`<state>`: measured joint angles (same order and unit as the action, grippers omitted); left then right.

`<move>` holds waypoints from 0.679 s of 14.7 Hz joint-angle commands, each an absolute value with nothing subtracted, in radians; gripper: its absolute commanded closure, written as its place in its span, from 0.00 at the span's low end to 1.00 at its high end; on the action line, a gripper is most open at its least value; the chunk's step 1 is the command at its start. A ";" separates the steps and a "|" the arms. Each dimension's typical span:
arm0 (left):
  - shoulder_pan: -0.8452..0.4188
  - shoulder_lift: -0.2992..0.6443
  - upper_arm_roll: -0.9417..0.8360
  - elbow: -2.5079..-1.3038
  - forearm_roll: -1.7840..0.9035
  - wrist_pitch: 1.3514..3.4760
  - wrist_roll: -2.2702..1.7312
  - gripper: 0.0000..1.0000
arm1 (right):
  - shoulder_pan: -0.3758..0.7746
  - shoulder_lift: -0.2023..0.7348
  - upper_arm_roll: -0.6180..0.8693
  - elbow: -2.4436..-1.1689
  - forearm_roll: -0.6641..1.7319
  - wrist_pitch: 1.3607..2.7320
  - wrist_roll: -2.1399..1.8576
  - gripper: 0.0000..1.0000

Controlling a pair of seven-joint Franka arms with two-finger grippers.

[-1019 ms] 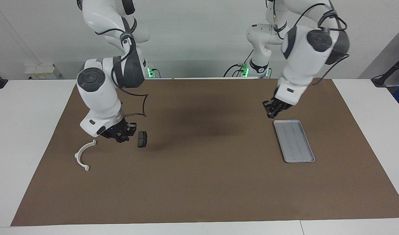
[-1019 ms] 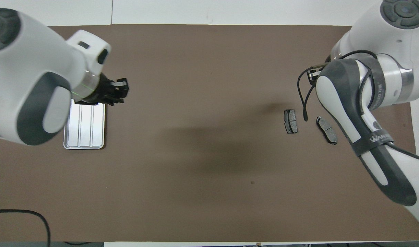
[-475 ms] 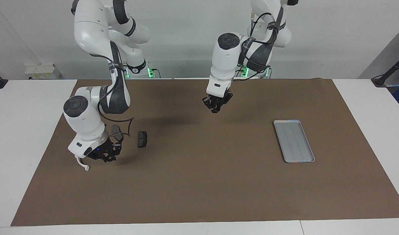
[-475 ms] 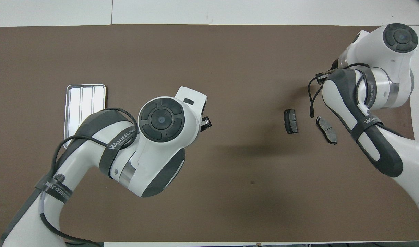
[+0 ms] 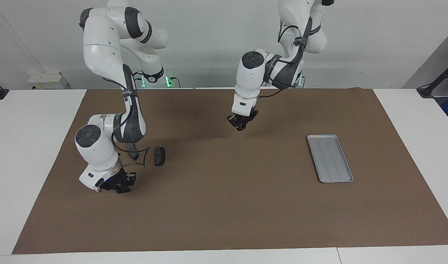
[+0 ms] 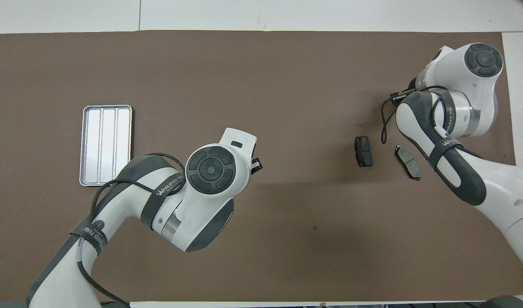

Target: Place bearing gear from tray to pile

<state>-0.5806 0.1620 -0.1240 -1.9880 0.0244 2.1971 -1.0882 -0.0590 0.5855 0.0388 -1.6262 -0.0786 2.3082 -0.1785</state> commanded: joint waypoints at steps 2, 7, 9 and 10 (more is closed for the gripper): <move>-0.632 0.245 -0.107 -1.990 0.115 2.287 -1.207 1.00 | -0.075 0.584 0.051 -1.628 -0.078 2.327 -0.196 1.00; -0.647 0.268 -0.107 -1.988 0.120 2.304 -1.223 1.00 | -0.069 0.554 0.049 -1.631 -0.078 2.283 -0.189 0.00; -0.647 0.270 -0.107 -1.993 0.127 2.313 -1.223 1.00 | -0.058 0.513 0.049 -1.629 -0.078 2.220 -0.189 0.00; -0.647 0.279 -0.106 -1.993 0.127 2.321 -1.223 1.00 | -0.055 0.485 0.049 -1.628 -0.078 2.183 -0.190 0.00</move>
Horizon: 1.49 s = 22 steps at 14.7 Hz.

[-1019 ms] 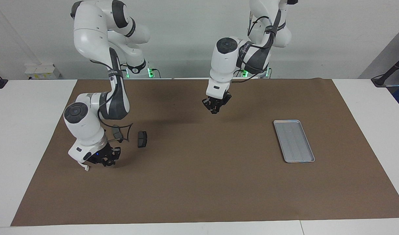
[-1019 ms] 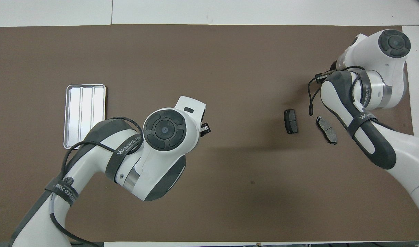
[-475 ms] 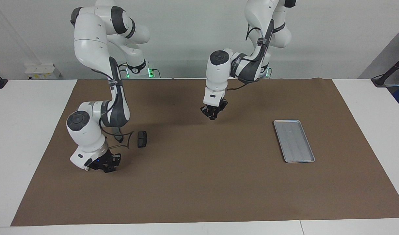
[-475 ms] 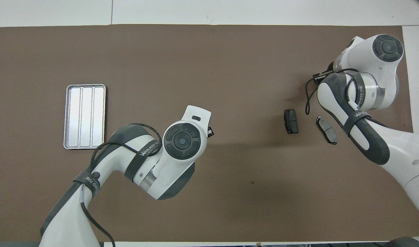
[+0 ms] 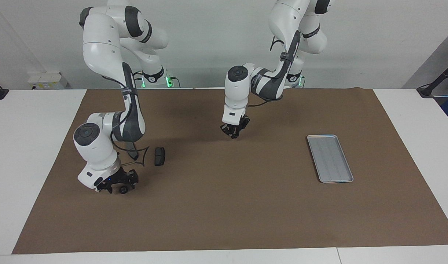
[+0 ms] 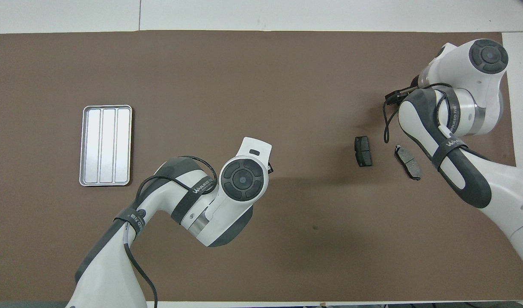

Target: Place bearing gear from tray to pile

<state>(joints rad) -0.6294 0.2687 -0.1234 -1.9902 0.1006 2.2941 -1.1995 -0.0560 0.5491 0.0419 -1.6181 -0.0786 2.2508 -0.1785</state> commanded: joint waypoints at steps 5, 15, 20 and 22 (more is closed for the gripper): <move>-0.646 0.299 -0.106 -1.994 0.127 2.339 -1.223 1.00 | -0.017 0.356 0.058 -1.628 -0.078 1.991 -0.184 0.00; -0.646 0.319 -0.106 -2.003 0.143 2.376 -1.229 1.00 | 0.066 0.244 0.058 -1.628 -0.077 1.838 -0.034 0.00; -0.646 0.336 -0.106 -2.016 0.146 2.408 -1.226 1.00 | 0.097 0.233 0.058 -1.628 -0.077 1.824 0.027 0.00; -0.641 0.336 -0.106 -2.014 0.159 2.408 -1.221 0.95 | 0.104 0.229 0.058 -1.628 -0.077 1.822 0.047 0.00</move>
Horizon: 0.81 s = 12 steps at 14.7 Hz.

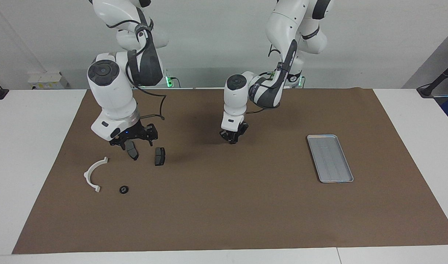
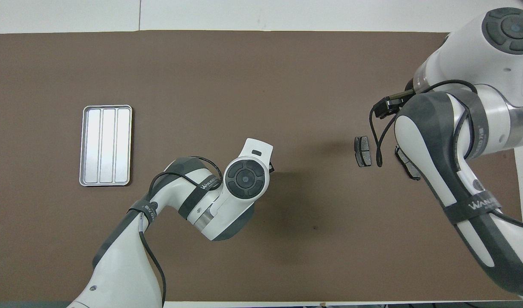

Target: Place bearing gear from tray to pile

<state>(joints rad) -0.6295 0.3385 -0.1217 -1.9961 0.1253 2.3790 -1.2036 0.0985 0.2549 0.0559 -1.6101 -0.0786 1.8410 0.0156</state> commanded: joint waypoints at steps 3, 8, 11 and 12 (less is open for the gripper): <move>-0.630 0.322 -0.103 -1.984 0.183 2.373 -1.187 0.00 | 0.120 0.229 0.058 -1.628 -0.077 1.816 0.077 0.00; -0.498 0.164 -0.094 -1.583 0.149 1.824 -0.932 0.00 | 0.181 0.221 0.060 -1.632 -0.061 1.812 0.292 0.00; -0.280 0.155 -0.094 -1.372 0.129 1.628 -0.613 0.00 | 0.270 0.230 0.063 -1.640 -0.058 1.833 0.583 0.00; -0.211 0.144 -0.094 -1.350 0.126 1.620 -0.489 0.00 | 0.312 0.238 0.063 -1.646 -0.058 1.851 0.686 0.00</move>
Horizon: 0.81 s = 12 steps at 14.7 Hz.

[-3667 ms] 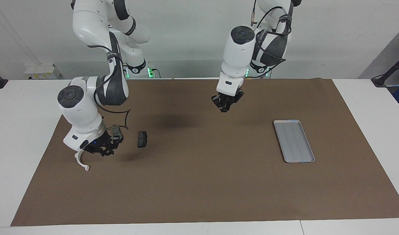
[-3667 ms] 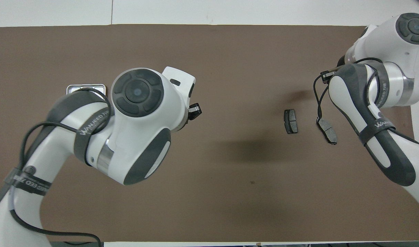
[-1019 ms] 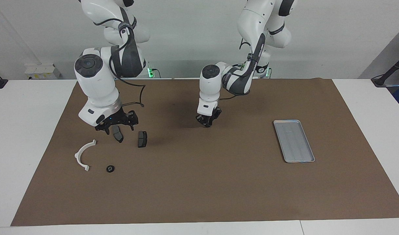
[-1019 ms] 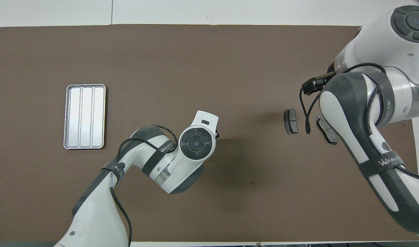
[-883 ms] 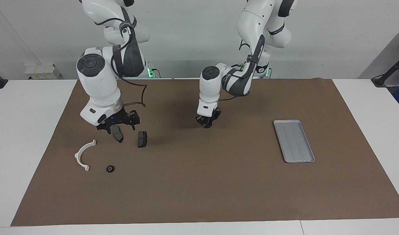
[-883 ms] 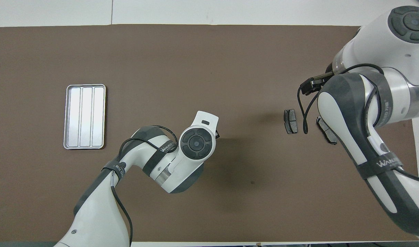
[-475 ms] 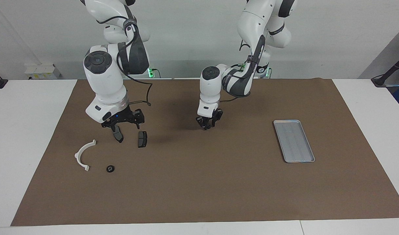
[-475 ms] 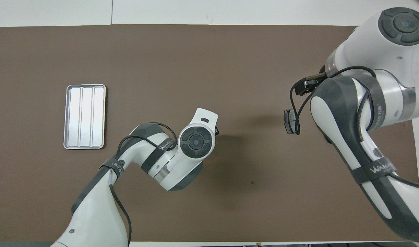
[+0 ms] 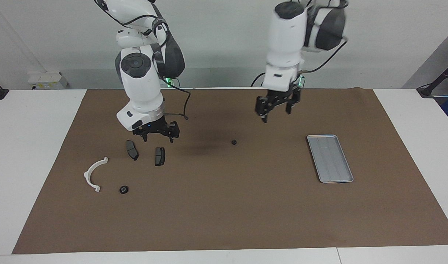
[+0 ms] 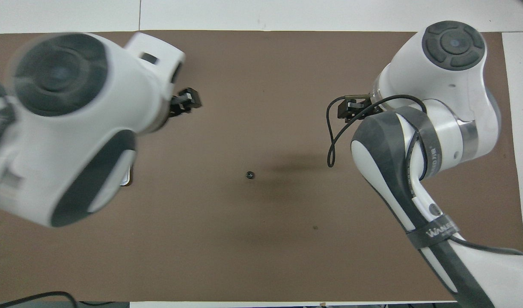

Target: Place bearing gear from tray to pile

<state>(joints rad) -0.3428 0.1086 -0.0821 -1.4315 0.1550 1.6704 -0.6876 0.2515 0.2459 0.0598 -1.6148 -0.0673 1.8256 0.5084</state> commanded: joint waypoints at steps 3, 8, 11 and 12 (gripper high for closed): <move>-0.060 0.129 -0.092 -1.339 0.115 1.601 -0.140 0.00 | 0.420 0.248 0.063 -1.716 -0.058 1.968 0.936 0.00; -0.022 0.058 -0.095 -1.575 0.058 1.709 -0.087 0.00 | 0.537 0.328 0.063 -1.746 -0.058 2.112 1.225 0.00; -0.018 0.067 -0.094 -1.531 0.054 1.628 -0.087 0.00 | 0.604 0.396 0.061 -1.735 -0.060 2.161 1.328 0.00; -0.017 0.069 -0.094 -1.520 0.060 1.614 -0.089 0.00 | 0.627 0.422 0.061 -1.727 -0.064 2.186 1.365 0.00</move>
<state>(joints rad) -0.0196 0.0985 -0.0974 -1.5228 0.0645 1.6559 -0.0954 0.5889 0.3798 0.0658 -1.7360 -0.0652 2.1394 1.2957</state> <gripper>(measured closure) 0.000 0.000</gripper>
